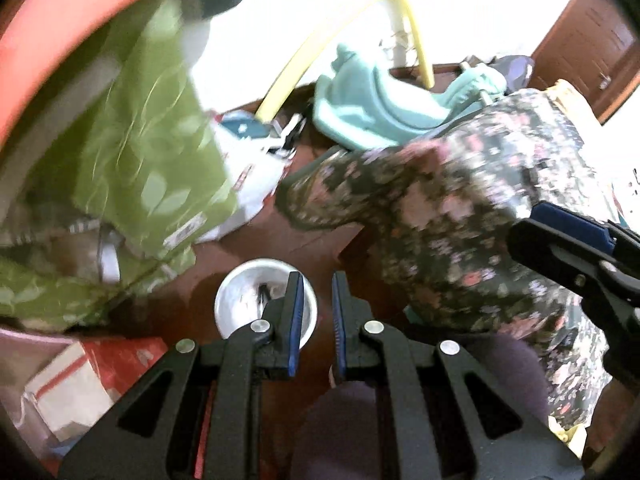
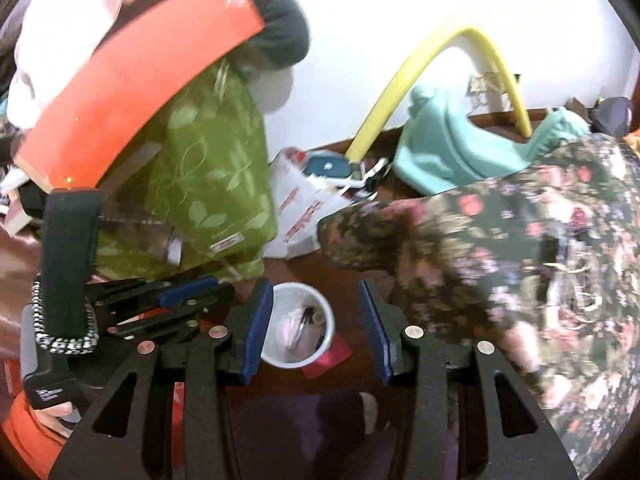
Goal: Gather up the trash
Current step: 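Move both open tools back over the items on the bed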
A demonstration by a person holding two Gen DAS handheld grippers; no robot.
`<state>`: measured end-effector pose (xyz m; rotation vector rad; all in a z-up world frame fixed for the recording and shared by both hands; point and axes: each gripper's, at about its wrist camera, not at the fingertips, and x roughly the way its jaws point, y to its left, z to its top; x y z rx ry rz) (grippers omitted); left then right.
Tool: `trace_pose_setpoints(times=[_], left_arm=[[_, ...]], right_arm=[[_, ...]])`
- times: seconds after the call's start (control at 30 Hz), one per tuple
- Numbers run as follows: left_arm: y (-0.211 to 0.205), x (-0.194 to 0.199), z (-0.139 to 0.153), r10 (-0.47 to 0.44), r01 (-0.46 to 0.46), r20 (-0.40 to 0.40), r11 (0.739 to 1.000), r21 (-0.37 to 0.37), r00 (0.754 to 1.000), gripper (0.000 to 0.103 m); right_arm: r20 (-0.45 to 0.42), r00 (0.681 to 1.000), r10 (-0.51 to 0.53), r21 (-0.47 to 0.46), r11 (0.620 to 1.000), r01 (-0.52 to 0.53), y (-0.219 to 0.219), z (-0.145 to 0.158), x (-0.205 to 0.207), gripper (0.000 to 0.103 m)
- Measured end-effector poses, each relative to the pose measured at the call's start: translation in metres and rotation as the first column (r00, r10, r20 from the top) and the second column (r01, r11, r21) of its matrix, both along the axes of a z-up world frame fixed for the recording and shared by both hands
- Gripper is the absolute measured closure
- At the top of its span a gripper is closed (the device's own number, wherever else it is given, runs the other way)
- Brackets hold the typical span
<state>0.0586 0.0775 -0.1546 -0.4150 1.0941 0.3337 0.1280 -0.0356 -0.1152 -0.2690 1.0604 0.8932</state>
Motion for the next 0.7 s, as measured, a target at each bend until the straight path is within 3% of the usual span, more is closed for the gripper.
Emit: trace_pose_setpoints(times=[0.07, 0.2, 0.33, 0.53, 0.7], left_arm=[[-0.013, 0.010, 0.012, -0.020, 0.020, 0.025, 1.000, 0.017, 0.999, 0.091], [-0.036, 0.030, 0.035, -0.060, 0.057, 0.076, 0.998, 0.033, 0.995, 0.080], [-0.063, 0.058, 0.050, -0.117, 0.113, 0.101, 0.992, 0.051, 0.988, 0.080], [-0.094, 0.095, 0.057, -0.181, 0.176, 0.109, 0.983, 0.056, 0.977, 0.078], [-0.115, 0.124, 0.054, -0.215, 0.211, 0.109, 0.976, 0.049, 0.971, 0.072]], right_arm=[[0.017, 1.000, -0.021, 0.012, 1.000, 0.021, -0.013, 0.007, 0.008, 0.062], [0.055, 0.995, -0.081, 0.037, 0.996, 0.079, -0.045, 0.019, 0.030, 0.062], [0.079, 0.986, -0.146, 0.061, 0.988, 0.142, -0.081, 0.031, 0.054, 0.063], [0.110, 0.964, -0.241, 0.086, 0.969, 0.232, -0.141, 0.046, 0.094, 0.062], [0.114, 0.945, -0.307, 0.069, 0.951, 0.301, -0.183, 0.040, 0.125, 0.062]])
